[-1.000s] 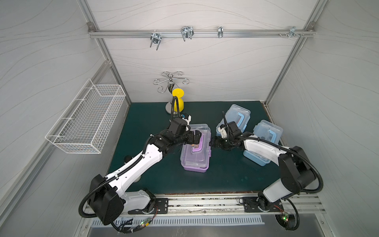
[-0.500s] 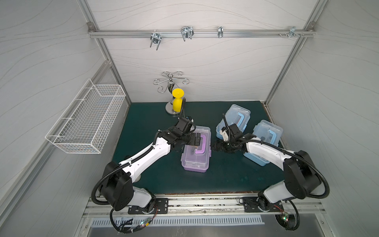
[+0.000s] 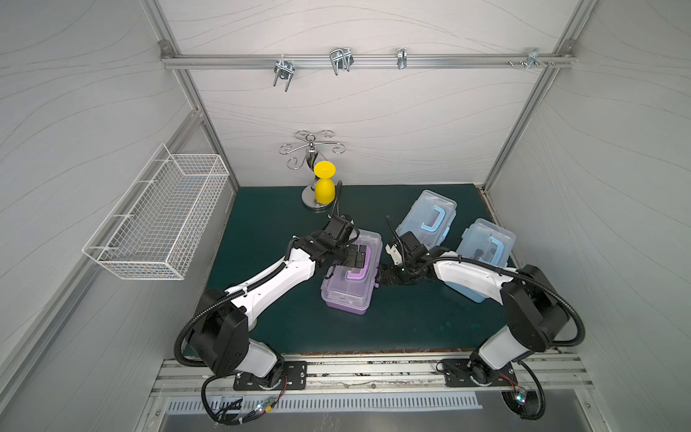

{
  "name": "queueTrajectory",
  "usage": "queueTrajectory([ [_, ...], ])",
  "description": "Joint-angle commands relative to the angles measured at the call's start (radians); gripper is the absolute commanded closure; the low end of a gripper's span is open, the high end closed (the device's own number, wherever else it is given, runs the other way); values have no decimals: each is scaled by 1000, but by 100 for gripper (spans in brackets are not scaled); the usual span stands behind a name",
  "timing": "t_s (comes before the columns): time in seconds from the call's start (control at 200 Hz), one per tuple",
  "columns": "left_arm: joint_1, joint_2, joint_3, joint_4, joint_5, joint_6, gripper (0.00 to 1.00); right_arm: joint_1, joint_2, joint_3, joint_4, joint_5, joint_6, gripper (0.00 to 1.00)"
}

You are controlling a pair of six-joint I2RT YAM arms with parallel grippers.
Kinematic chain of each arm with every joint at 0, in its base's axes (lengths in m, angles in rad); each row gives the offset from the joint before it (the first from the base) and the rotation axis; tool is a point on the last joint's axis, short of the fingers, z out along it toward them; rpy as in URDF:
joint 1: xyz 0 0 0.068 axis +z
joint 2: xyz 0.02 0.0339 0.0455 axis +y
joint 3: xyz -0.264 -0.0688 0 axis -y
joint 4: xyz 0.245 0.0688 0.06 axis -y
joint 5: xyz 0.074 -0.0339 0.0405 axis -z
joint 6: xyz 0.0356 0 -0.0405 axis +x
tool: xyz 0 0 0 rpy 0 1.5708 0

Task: Close toolboxes
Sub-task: Fasten the toolbox latch on the toolbox.

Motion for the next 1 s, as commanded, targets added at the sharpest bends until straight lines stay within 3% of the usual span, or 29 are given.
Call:
queueTrajectory([
  [0.0, -3, 30, 28, -24, -4, -8, 1, 7, 7, 40, 58, -9, 13, 13],
  [0.22, -3, 66, 16, -23, -7, -18, 1, 25, -35, -69, 111, 59, 2, 13],
  [0.505, -3, 96, 20, -15, 4, -25, 1, 83, -40, -258, 329, 124, 47, 13],
  [0.77, -3, 97, 13, -15, 7, -24, 1, 127, 20, -295, 515, 247, 84, 12],
  [0.995, -3, 93, -4, -8, 6, -25, 1, 151, 44, -292, 518, 381, 115, 14],
])
